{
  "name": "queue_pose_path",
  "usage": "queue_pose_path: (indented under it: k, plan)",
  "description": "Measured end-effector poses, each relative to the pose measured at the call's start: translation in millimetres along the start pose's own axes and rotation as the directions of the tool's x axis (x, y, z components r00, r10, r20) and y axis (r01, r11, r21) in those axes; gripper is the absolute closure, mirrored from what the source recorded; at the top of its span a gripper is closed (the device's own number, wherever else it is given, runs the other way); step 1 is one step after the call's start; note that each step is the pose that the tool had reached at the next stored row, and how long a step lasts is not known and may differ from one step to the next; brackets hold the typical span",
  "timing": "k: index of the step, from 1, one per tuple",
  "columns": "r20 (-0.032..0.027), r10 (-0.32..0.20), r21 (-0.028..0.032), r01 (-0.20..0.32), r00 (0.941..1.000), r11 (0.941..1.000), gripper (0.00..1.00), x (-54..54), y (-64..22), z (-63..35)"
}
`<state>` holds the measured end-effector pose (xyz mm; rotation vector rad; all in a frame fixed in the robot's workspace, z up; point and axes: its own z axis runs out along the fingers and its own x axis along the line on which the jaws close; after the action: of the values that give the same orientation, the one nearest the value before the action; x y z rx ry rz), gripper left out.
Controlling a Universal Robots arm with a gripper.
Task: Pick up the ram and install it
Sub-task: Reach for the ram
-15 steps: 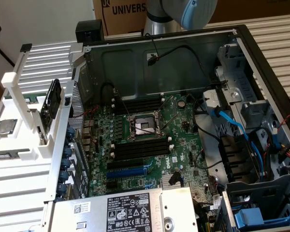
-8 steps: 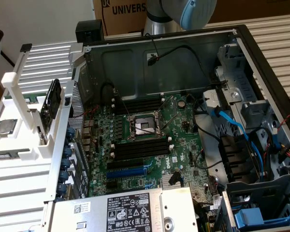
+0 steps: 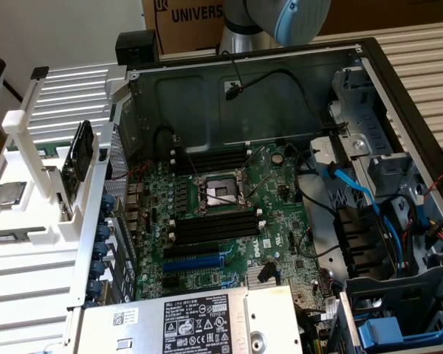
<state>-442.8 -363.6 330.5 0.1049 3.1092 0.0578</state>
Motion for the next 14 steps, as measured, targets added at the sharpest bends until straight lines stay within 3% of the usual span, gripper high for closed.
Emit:
queue_pose_path:
  k: [10, 14]
  plan:
    - [0.0001, 0.000, -0.0001, 0.000, 1.0000, 1.0000, 0.90, 6.2, -0.4, 17.7]
    - [0.0000, 0.000, 0.0000, 0.000, 1.0000, 1.0000, 0.90, 7.1, -0.5, 18.5]
